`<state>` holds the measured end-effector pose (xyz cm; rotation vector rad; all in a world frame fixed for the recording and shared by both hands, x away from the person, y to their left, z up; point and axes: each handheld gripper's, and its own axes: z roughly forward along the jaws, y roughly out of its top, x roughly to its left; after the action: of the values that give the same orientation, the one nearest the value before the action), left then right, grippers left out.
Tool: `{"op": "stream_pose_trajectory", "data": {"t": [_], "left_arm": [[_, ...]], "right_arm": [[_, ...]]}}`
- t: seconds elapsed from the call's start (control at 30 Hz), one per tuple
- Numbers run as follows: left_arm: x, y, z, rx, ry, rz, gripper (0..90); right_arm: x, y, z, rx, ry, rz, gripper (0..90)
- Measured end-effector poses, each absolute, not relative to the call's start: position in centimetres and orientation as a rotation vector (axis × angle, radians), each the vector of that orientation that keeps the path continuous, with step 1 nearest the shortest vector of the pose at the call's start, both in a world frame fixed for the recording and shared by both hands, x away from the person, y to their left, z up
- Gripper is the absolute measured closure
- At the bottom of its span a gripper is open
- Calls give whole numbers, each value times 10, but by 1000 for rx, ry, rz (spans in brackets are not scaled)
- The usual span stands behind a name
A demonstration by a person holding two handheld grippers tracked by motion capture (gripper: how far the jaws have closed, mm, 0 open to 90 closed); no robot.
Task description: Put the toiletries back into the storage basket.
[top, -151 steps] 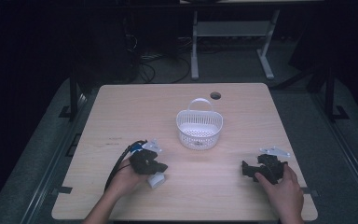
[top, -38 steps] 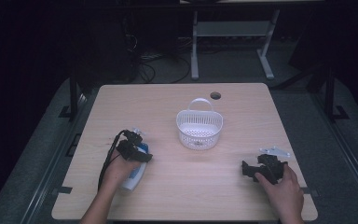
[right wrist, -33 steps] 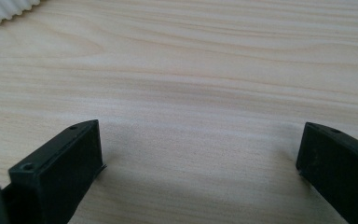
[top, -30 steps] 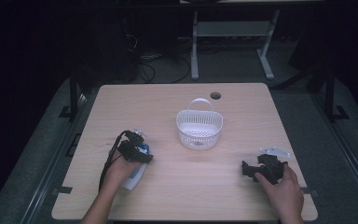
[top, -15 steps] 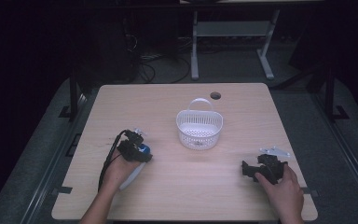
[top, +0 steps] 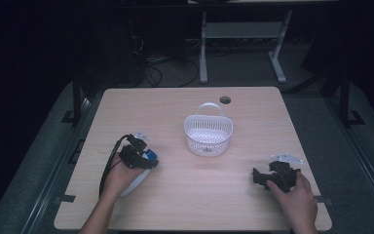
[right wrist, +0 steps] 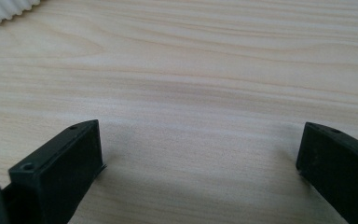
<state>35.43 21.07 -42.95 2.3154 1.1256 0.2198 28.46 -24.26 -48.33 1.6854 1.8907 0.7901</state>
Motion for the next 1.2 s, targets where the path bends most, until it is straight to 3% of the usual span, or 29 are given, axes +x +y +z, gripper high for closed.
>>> {"op": "stream_pose_trajectory", "data": {"t": [0.57,1.2], "left_arm": [[347,246,-406,2128,974,123,386],[336,276,-379,1930,842,151,393]], "right_arm": [[285,-243,-483,1685,1891,790,0],[285,-243,-483,1685,1891,790,0]]}}
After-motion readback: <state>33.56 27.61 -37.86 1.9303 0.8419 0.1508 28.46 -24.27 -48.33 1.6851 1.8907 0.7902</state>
